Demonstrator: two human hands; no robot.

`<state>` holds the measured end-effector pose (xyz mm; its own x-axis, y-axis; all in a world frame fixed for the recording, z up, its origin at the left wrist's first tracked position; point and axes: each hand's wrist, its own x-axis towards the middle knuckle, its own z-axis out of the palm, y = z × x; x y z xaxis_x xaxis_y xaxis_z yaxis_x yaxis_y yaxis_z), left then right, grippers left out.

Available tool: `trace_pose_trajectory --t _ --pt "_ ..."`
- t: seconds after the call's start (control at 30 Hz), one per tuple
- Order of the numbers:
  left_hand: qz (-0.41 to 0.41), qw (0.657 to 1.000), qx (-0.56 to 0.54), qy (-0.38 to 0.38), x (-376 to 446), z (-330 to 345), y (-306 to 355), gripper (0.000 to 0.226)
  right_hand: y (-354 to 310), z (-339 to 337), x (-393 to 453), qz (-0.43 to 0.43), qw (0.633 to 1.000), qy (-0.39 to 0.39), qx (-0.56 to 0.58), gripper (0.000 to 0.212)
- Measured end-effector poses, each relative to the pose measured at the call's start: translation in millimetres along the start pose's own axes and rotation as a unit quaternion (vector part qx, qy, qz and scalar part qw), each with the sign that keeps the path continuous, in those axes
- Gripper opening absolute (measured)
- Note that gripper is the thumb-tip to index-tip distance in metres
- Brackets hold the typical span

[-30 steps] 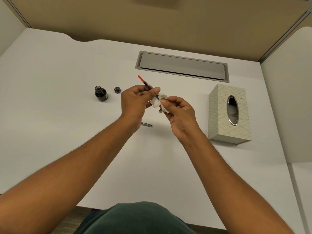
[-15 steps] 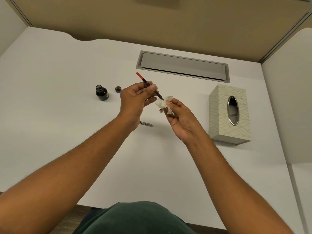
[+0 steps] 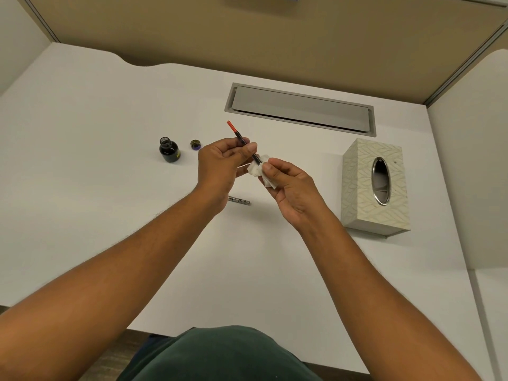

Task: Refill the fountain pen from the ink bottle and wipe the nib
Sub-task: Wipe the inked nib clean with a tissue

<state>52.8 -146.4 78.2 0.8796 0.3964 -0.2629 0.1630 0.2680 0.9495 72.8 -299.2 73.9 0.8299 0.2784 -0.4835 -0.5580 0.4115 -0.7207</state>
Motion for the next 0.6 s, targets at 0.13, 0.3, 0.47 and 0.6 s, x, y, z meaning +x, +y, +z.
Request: trace_pose_trajectory --t 0.13,0.3,0.47,0.6 --pt "0.01 1.0 0.004 0.007 -3.0 -0.2 1.0 0.018 2.2 1.8 0.2 0.005 1.0 0.024 0.004 0.016" --pt "0.015 0.999 -0.031 0.038 -2.6 -6.8 8.6 0.016 5.3 0.9 -0.1 0.024 0.998 0.044 0.032 0.018" --pt "-0.013 0.997 -0.06 0.046 -1.5 -13.9 16.7 0.022 12.3 -2.5 1.2 0.03 0.996 0.061 0.058 0.011" --pt "-0.048 0.996 -0.067 0.028 -6.1 -12.6 13.3 0.022 9.7 4.6 -1.9 0.039 0.995 0.052 0.079 0.007"
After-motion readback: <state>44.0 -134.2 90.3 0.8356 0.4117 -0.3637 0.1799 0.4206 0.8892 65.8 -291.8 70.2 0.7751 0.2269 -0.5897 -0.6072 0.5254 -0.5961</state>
